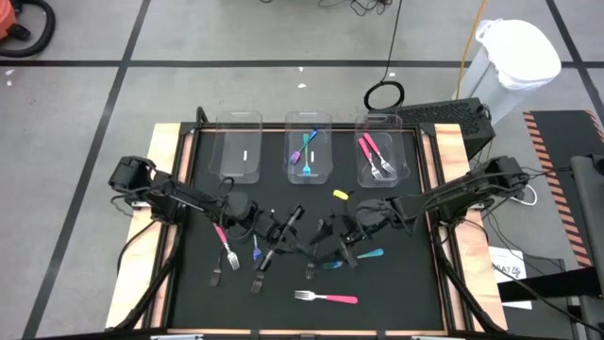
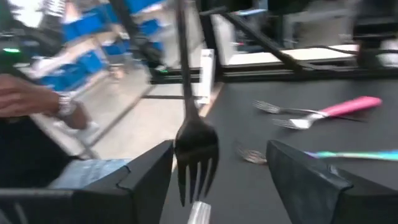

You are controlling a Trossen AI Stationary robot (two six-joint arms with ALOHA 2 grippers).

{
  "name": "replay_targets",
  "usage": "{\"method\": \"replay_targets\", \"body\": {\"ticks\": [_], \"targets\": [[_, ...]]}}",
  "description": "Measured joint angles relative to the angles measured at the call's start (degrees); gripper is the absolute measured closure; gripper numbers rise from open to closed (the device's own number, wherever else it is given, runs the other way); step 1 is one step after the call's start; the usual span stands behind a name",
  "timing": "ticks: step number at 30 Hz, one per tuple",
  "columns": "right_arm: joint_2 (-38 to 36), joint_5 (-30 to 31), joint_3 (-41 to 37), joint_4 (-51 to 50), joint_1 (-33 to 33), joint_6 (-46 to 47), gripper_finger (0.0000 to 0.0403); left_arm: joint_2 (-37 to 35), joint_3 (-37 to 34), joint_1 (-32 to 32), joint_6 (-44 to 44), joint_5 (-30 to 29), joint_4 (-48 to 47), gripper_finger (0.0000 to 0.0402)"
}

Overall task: Sort silverware by color (type)
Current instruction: Put the black fork into the left transparent bin

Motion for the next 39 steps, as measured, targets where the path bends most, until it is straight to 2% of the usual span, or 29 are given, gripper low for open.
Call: {"method": "replay_targets", "body": {"ticks": [8, 11, 14, 19, 25, 28, 34, 36, 39], "targets": [[-10.28, 15.78, 0.00, -17.41, 0.59, -3.27, 0.0137, -6.80, -0.04, -0.04, -1.40, -15.05, -14.08, 0.0399], [-12.05, 19.12, 0.00, -22.22, 1.56, -3.93, 0.0137, -10.17, -0.04, 0.00, -3.23, -22.83, -20.21, 0.0399], [-12.12, 20.46, 0.00, -25.92, 2.52, -3.79, 0.0137, -13.88, -0.04, 0.00, -6.61, -30.71, -26.67, 0.0399], [-11.03, 22.43, -0.05, -29.85, 4.50, -1.66, 0.0137, -19.81, -0.04, 0.15, -5.49, -37.37, -34.50, 0.0399], [-10.49, 23.61, -0.24, -29.43, 5.68, -2.80, 0.0138, -26.69, -0.04, 2.72, -5.81, -43.81, -46.12, 0.0399], [-10.49, 23.70, -0.26, -29.43, 5.60, -4.69, 0.0138, -29.55, -0.04, 5.05, -5.83, -45.67, -51.88, 0.0399], [-10.51, 23.70, -0.26, -30.32, 5.57, -5.99, 0.0138, -34.45, -0.06, 12.17, -5.42, -45.65, -59.43, 0.0399], [-10.51, 23.70, -0.26, -30.88, 5.57, -5.96, 0.0138, -36.17, -0.08, 14.96, -5.42, -44.45, -62.40, 0.0399], [-10.51, 23.70, -0.26, -31.25, 5.60, -5.66, 0.0138, -38.03, -0.06, 20.31, -5.60, -38.77, -65.62, 0.0400]]}}
